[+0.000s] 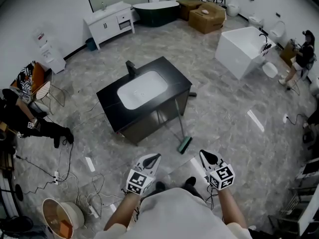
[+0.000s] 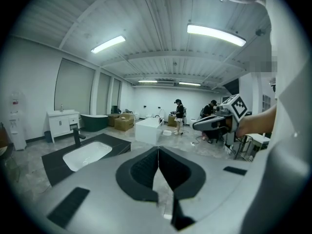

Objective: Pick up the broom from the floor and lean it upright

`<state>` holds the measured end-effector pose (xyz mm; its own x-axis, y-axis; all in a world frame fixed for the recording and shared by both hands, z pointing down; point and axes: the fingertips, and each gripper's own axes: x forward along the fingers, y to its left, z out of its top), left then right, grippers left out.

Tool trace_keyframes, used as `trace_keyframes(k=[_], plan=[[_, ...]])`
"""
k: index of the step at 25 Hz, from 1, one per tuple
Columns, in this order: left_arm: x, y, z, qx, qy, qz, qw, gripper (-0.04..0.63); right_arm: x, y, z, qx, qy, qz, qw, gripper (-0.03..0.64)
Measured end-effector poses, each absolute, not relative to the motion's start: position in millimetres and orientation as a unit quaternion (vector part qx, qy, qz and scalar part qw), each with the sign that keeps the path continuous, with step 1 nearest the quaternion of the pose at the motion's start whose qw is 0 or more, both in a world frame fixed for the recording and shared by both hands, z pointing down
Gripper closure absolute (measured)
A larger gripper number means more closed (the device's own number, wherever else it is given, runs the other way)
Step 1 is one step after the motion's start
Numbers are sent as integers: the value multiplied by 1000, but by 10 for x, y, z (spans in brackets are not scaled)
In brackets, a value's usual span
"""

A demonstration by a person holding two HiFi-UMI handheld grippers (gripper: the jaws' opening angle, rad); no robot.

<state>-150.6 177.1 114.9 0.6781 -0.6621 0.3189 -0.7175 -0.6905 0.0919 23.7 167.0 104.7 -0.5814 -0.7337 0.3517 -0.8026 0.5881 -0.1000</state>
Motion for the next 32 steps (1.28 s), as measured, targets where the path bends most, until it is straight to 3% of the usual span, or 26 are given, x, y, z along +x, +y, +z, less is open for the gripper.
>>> trace_keyframes(k=[32], plan=[[-1339, 1670, 1147, 917, -362, 110, 124, 586, 656, 1937, 888, 469, -860, 139, 146, 618]])
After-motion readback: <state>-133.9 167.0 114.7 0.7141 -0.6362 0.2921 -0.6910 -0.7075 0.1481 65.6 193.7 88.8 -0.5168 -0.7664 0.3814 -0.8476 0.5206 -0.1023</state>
